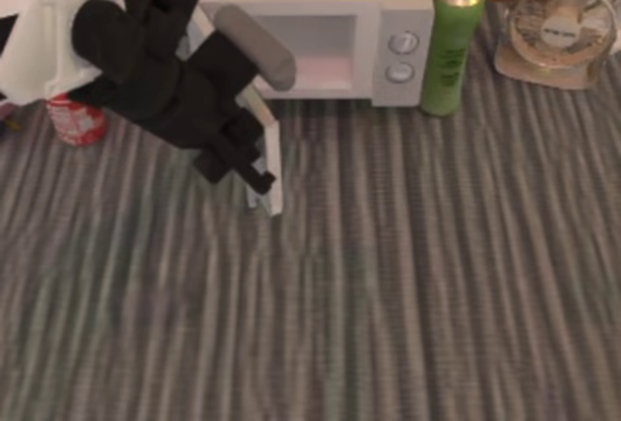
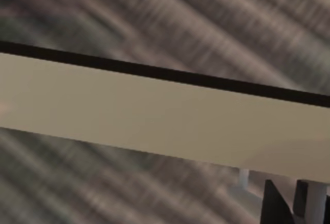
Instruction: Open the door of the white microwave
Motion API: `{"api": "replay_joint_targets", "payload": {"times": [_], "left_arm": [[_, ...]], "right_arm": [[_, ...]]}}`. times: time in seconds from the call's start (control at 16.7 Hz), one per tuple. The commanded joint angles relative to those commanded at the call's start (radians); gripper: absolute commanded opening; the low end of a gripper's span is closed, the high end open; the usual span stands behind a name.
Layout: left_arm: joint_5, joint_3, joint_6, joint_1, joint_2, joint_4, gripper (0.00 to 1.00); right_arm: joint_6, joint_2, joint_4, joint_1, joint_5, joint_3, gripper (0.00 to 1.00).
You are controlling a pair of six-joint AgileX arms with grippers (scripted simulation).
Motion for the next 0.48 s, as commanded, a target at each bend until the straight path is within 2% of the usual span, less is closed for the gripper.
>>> {"api": "replay_joint_targets", "payload": {"times": [0.48], "left_arm": [[0.016, -0.003, 0.029, 0.01, 0.0, -0.011, 0.0]], "right_arm": [[0.0, 0.0, 0.0, 0.0, 0.0, 0.0, 1.0]]}}
